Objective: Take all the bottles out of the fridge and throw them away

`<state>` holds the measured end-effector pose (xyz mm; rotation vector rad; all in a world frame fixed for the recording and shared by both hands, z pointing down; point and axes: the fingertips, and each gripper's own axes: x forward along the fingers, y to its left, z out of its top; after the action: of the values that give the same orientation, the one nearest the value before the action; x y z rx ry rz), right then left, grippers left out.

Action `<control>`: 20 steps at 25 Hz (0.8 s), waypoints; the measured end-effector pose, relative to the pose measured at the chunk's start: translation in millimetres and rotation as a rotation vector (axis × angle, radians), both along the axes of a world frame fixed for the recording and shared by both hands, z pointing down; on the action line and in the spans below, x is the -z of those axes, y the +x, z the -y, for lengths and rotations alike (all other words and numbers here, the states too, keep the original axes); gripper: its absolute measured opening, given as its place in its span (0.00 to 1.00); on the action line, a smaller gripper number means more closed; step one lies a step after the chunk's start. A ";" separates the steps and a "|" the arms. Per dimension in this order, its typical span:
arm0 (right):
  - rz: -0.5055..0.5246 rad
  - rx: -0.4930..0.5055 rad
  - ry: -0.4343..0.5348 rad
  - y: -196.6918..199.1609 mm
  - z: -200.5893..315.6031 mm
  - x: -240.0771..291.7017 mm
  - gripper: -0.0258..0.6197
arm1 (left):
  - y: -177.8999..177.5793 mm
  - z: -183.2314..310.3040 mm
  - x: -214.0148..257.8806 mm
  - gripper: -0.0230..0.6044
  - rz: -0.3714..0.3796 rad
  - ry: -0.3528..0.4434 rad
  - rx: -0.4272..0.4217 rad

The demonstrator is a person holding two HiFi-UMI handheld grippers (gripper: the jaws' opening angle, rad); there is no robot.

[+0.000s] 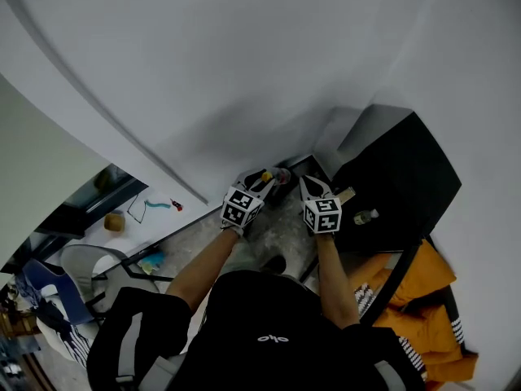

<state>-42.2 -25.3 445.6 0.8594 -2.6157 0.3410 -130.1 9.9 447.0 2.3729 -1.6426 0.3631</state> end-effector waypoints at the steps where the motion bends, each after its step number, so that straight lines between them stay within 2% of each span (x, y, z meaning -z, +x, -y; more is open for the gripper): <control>1: -0.004 -0.001 -0.002 -1.1 1.0 -1.8 0.05 | -1.8 1.4 -1.7 0.26 -0.002 -0.003 0.001; 12: -0.047 -0.079 -0.046 6.3 33.1 -27.3 0.05 | -9.1 41.5 -44.6 0.26 -0.016 -0.074 -0.068; 20: -0.083 -0.171 -0.110 -0.6 77.4 -71.3 0.05 | -25.3 96.3 -107.3 0.26 0.000 -0.152 -0.152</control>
<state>-42.8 -102.7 516.9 1.0389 -2.4293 0.4791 -155.4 -86.4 554.4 2.3875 -1.3852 0.4964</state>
